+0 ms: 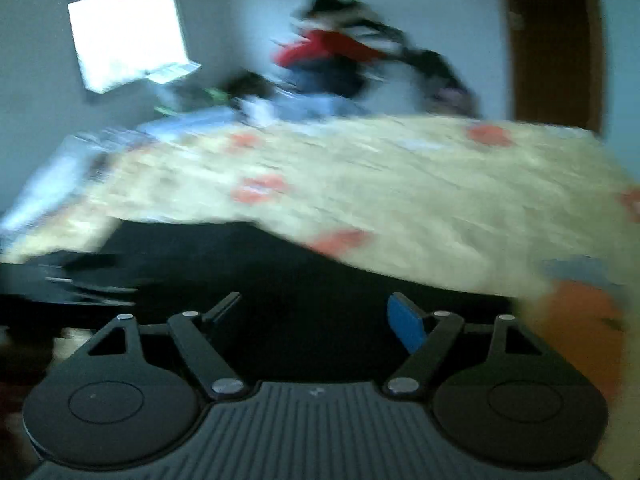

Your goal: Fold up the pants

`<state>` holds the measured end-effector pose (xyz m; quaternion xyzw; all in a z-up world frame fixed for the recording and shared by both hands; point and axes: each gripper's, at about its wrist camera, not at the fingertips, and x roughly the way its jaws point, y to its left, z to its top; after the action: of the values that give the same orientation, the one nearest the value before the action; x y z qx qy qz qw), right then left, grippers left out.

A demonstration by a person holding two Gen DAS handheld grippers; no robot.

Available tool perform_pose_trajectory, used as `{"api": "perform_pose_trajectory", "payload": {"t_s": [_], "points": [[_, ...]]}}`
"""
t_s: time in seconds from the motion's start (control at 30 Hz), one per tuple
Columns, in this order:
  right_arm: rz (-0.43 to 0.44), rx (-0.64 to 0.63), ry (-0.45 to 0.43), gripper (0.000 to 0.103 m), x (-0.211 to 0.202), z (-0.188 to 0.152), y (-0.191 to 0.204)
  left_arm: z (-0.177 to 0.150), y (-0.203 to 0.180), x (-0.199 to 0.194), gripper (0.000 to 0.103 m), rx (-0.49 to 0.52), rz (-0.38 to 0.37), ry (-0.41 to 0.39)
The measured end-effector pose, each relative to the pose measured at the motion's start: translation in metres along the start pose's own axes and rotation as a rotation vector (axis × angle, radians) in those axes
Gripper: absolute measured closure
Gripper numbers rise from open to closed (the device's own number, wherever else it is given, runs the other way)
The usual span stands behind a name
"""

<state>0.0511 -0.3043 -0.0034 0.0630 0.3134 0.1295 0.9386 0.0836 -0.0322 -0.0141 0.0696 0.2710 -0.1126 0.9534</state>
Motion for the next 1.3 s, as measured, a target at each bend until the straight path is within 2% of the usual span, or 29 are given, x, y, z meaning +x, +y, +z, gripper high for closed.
{"api": "perform_pose_trajectory", "payload": {"t_s": [0.1,0.17,0.23,0.3,0.4,0.47,0.5,0.53,0.57,0.63,0.67,0.73,0.8,0.87,0.93,1.0,1.1,1.23,1.3], "points": [[-0.065,-0.046,0.138,0.024,0.03,-0.008,-0.016,-0.001,-0.008,0.0,0.007,0.038,-0.009,0.0],[-0.116,-0.102,0.131,0.022,0.038,-0.014,-0.012,-0.001,-0.01,-0.001,0.007,0.062,0.0,-0.002],[-0.154,-0.086,0.113,0.022,0.032,-0.01,-0.004,-0.002,-0.008,-0.003,0.006,0.068,0.013,-0.015],[-0.104,-0.073,0.053,0.022,0.019,-0.007,0.008,-0.002,-0.004,-0.001,0.006,0.052,0.021,-0.012],[0.047,-0.128,0.093,0.022,0.029,-0.003,0.04,-0.003,0.004,0.003,0.006,0.015,0.018,0.012],[0.047,-0.247,0.168,0.021,0.045,-0.011,0.066,-0.006,0.012,0.002,0.006,-0.002,0.022,0.018],[0.019,-0.307,0.191,0.012,0.053,-0.017,0.075,-0.007,0.015,0.001,0.006,-0.006,0.029,0.022],[-0.012,-0.329,0.154,0.007,0.053,-0.019,0.08,-0.009,0.02,0.0,0.006,-0.01,0.04,0.028],[-0.033,-0.338,0.164,0.004,0.054,-0.018,0.083,-0.011,0.027,-0.002,0.006,-0.016,0.055,0.031],[-0.031,-0.314,0.163,0.004,0.049,-0.012,0.086,-0.015,0.041,-0.005,0.006,-0.035,0.087,0.027],[-0.007,-0.308,0.146,0.004,0.05,-0.005,0.092,-0.017,0.05,-0.006,0.006,-0.051,0.105,0.028],[0.101,-0.328,0.118,0.004,0.044,0.007,0.109,-0.021,0.068,-0.005,0.006,-0.095,0.138,0.038],[0.178,-0.388,0.122,0.004,0.045,0.012,0.133,-0.024,0.086,-0.005,0.006,-0.15,0.158,0.059],[0.182,-0.479,0.134,0.004,0.052,0.011,0.159,-0.027,0.104,-0.008,0.006,-0.209,0.153,0.085],[0.147,-0.574,0.131,0.004,0.06,0.008,0.184,-0.03,0.118,-0.017,0.006,-0.238,0.155,0.074],[0.1,-0.654,0.103,0.004,0.063,0.003,0.211,-0.032,0.132,-0.028,0.006,-0.239,0.203,0.051],[0.088,-0.732,0.049,0.004,0.071,-0.003,0.248,-0.035,0.162,-0.042,0.005,-0.273,0.309,0.035],[0.163,-0.826,-0.012,0.004,0.08,-0.013,0.3,-0.044,0.207,-0.06,0.005,-0.393,0.449,0.029],[0.197,-0.861,-0.05,0.004,0.085,-0.022,0.32,-0.046,0.224,-0.065,0.005,-0.463,0.458,0.054]]}}
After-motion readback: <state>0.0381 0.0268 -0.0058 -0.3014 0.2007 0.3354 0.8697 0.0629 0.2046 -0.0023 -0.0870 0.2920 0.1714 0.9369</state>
